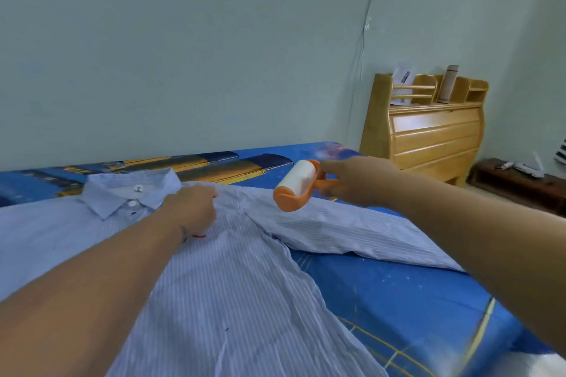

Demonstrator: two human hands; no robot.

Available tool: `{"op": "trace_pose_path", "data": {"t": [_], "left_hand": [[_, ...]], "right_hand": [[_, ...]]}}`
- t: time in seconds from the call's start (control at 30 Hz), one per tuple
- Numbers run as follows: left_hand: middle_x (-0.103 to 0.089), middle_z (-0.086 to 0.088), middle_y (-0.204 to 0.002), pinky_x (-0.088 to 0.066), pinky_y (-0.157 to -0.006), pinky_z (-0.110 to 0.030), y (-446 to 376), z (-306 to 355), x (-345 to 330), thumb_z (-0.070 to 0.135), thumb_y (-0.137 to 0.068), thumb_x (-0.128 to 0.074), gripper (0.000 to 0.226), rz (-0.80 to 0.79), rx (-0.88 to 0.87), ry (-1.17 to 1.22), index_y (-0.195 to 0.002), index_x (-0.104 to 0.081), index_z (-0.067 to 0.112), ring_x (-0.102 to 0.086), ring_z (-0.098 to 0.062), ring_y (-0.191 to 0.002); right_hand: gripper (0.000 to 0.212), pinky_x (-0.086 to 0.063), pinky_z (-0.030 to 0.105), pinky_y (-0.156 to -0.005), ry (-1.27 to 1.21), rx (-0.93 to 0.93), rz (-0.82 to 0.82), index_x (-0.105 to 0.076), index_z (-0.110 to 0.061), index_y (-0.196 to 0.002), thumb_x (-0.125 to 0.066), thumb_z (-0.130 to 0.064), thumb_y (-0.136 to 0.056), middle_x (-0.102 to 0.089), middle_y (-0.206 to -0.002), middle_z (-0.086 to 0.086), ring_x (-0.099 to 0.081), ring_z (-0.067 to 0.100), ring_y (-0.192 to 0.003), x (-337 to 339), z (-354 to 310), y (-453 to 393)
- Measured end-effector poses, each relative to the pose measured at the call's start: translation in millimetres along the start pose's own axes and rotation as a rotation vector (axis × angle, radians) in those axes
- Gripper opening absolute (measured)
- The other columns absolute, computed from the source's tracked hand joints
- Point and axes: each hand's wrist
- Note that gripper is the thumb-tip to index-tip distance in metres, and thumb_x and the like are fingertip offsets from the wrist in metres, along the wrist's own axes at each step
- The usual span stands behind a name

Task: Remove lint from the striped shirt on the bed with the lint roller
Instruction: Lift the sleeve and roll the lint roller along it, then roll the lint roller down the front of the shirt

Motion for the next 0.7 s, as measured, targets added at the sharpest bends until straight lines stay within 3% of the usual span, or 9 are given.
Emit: {"op": "trace_pose_path", "data": {"t": [0.07,0.17,0.23,0.37,0.47,0.7], "left_hand": [[-0.053,-0.005,-0.135,-0.046,-0.094,-0.04,-2.7,-10.8,-5.5,0.013,-0.092,-0.037,0.034,-0.007,0.026,-0.037,-0.119,-0.056,0.023,-0.05,-0.026,-0.122],[-0.057,-0.006,-0.124,-0.046,-0.088,-0.039,-7.9,-25.4,-14.7,0.015,-0.091,-0.037,0.031,0.004,-0.007,-0.109,-0.113,-0.058,0.021,-0.052,-0.027,-0.113],[-0.058,-0.005,-0.124,-0.045,-0.091,-0.041,-9.0,-33.9,-18.3,0.017,-0.093,-0.037,0.031,0.035,-0.009,-0.147,-0.114,-0.058,0.022,-0.052,-0.026,-0.113],[-0.06,0.003,-0.123,-0.03,-0.103,-0.048,-12.1,-50.1,-20.9,0.016,-0.093,-0.035,0.032,0.121,0.015,-0.254,-0.111,-0.059,0.028,-0.049,-0.021,-0.118],[-0.059,0.004,-0.125,-0.018,-0.11,-0.052,-14.6,-64.2,-19.1,0.013,-0.094,-0.034,0.037,0.145,0.046,-0.254,-0.12,-0.055,0.031,-0.045,-0.018,-0.124],[-0.055,-0.005,-0.137,-0.041,-0.099,-0.04,-21.3,-89.5,-13.6,0.024,-0.097,-0.034,0.041,0.008,0.058,-0.099,-0.136,-0.043,0.033,-0.052,-0.026,-0.121]], "right_hand": [[0.02,-0.033,0.029,-0.05,-0.008,0.029,-0.019,-0.049,-0.034,-0.106,-0.042,-0.046,-0.092,-0.052,-0.071,-0.012,-0.049,0.006,-0.062,-11.5,-21.1,-10.9],[0.023,-0.035,0.03,-0.053,-0.054,0.062,-0.09,-0.044,-0.026,-0.113,-0.039,-0.037,-0.093,-0.051,-0.074,-0.007,-0.048,0.011,-0.063,-26.5,-50.3,-24.3],[0.025,-0.035,0.031,-0.052,-0.053,0.083,-0.121,-0.04,-0.025,-0.115,-0.038,-0.037,-0.094,-0.053,-0.078,-0.003,-0.049,0.014,-0.064,-34.6,-65.3,-30.6],[0.021,-0.031,0.029,-0.048,0.027,0.123,-0.142,-0.042,-0.028,-0.114,-0.036,-0.037,-0.096,-0.051,-0.075,-0.002,-0.048,0.014,-0.062,-46.0,-85.9,-40.2],[0.016,-0.03,0.028,-0.048,0.053,0.129,-0.142,-0.045,-0.032,-0.109,-0.038,-0.037,-0.096,-0.048,-0.071,-0.005,-0.045,0.012,-0.06,-48.2,-95.0,-48.1],[0.011,-0.033,0.028,-0.053,0.02,0.14,-0.149,-0.048,-0.03,-0.104,-0.042,-0.029,-0.095,-0.056,-0.084,-0.002,-0.053,0.019,-0.074,-49.1,-119.1,-71.9]]}}
Point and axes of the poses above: each hand's wrist, its own y-axis away from the middle knuckle, its own x-axis out of the back of the hand, z = x × y
